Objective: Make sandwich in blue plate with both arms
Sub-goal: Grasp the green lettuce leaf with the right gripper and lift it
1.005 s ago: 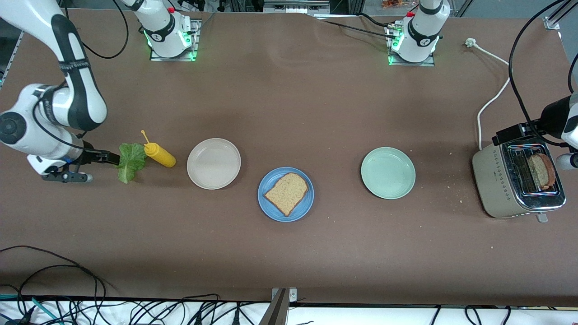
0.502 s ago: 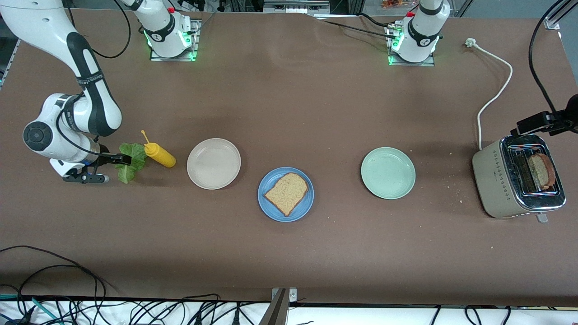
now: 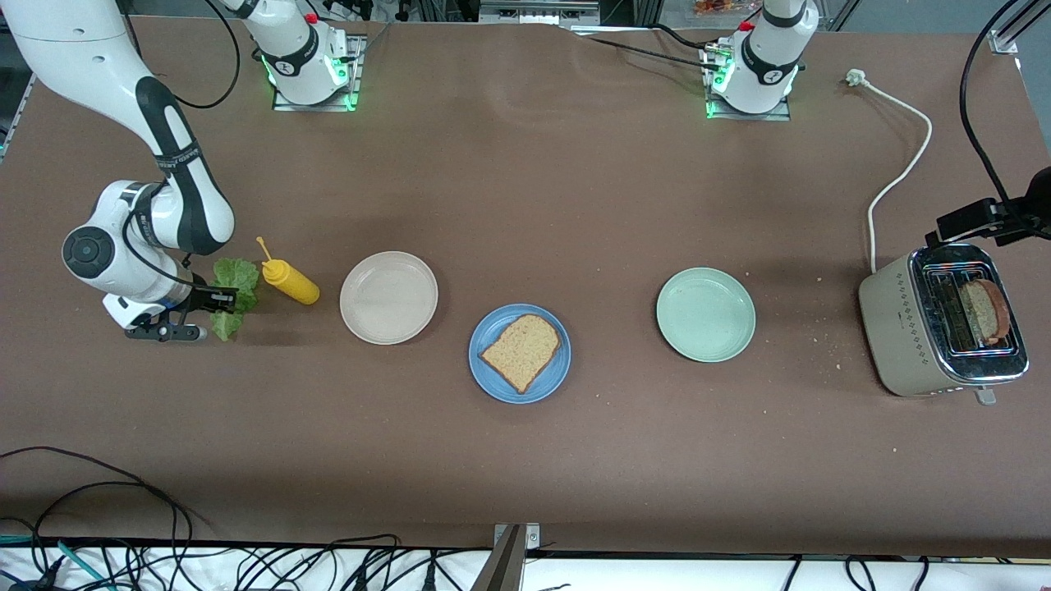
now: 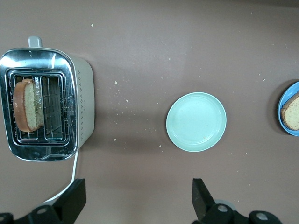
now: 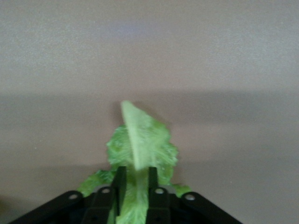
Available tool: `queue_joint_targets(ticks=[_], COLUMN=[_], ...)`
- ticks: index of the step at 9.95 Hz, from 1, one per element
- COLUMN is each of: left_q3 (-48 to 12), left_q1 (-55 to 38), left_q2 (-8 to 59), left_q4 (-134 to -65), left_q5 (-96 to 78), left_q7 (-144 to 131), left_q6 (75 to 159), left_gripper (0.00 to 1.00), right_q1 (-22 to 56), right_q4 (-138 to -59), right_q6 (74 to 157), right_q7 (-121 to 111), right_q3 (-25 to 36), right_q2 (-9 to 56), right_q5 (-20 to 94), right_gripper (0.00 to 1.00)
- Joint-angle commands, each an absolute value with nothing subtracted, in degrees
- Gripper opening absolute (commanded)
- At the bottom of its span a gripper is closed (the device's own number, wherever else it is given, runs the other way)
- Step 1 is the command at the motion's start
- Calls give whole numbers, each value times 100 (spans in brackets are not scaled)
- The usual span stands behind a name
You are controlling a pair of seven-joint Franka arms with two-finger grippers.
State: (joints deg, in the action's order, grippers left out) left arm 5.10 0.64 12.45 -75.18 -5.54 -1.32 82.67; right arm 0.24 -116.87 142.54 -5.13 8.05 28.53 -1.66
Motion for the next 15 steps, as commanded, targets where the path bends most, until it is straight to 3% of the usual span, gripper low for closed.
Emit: queue_joint_targets(ticks=[1, 7, 12, 15], left_q3=[431, 422, 448, 466], left_q1=[9, -79, -220, -220], left_q2=[1178, 1178, 1178, 1178], left_q4=[-7576, -7524, -7506, -7497], left_q5=[-642, -624, -422, -431], left_q7=[-44, -44, -53, -53], left_q6=[8306, 8306, 8306, 8306], left_gripper=[100, 100, 100, 100], right_q1=[-61, -193, -193, -158], right_q4=[-11401, -11084, -9268, -8379], right_q6=[13793, 13195, 9079, 7642], right_q7=[-1106, -1134, -907, -460], right_q3=[817, 791, 835, 774], right_q2=[2848, 2848, 2663, 2637], right_q5=[-70, -62, 579, 624], right_gripper=[0, 0, 0, 0])
